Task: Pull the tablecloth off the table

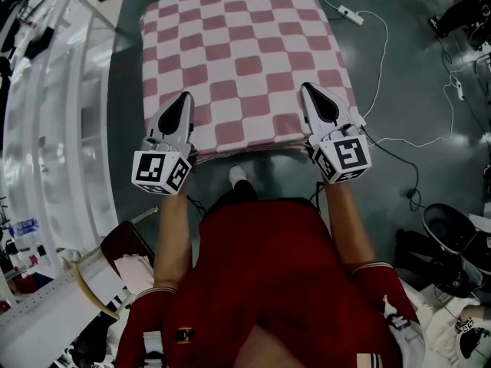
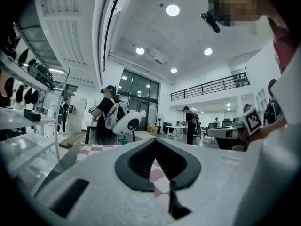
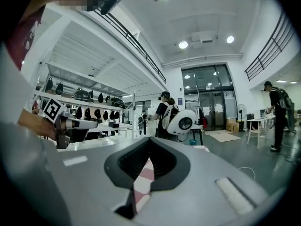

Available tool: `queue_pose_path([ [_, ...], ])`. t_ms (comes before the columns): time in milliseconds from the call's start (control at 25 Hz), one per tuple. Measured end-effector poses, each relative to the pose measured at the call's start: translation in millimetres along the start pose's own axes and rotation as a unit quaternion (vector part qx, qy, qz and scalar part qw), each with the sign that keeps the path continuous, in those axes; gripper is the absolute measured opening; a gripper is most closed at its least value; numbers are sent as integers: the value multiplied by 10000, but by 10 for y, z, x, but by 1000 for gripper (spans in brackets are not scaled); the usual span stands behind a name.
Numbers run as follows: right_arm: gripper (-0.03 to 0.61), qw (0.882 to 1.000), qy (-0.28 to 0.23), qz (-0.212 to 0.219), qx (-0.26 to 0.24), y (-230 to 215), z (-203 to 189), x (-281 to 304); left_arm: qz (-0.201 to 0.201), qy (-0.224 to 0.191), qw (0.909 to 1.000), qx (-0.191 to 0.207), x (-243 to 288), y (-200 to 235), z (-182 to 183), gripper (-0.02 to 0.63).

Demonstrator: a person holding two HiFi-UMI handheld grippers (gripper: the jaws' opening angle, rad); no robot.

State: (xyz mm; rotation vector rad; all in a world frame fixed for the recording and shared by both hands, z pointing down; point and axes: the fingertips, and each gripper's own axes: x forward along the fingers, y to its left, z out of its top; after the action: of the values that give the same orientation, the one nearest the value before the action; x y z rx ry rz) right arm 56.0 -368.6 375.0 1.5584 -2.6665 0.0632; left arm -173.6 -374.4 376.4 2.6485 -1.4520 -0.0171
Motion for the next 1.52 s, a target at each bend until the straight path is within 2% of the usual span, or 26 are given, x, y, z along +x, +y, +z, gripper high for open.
queue_pose_path([
  [320, 14, 9984, 396, -397, -1, -178, -339, 628, -200, 418, 9988, -163, 543, 553, -424, 5],
  [760, 16, 9939, 1018, -394, 177, -699, -741, 1137, 220, 922, 9949, -332, 1065, 903, -649, 7],
  [840, 60, 9925, 1156, -326, 242, -782, -837, 1218, 305, 1060, 9932, -362, 1130, 928, -708, 31],
  [920, 76, 9906, 1307, -287, 287, -868, -940, 1301, 397, 1204, 9912, -376, 1201, 966, -777, 40],
  [1200, 172, 9791, 1975, -305, 382, -1189, -1392, 1534, 811, 1872, 9778, -471, 1392, 1195, -1141, 109],
  [1360, 203, 9714, 2316, -293, 432, -1326, -1620, 1662, 995, 2289, 9669, -523, 1450, 1367, -1360, 164],
  [1520, 224, 9654, 2549, -268, 484, -1413, -1817, 1779, 1121, 2597, 9574, -575, 1493, 1506, -1548, 190],
])
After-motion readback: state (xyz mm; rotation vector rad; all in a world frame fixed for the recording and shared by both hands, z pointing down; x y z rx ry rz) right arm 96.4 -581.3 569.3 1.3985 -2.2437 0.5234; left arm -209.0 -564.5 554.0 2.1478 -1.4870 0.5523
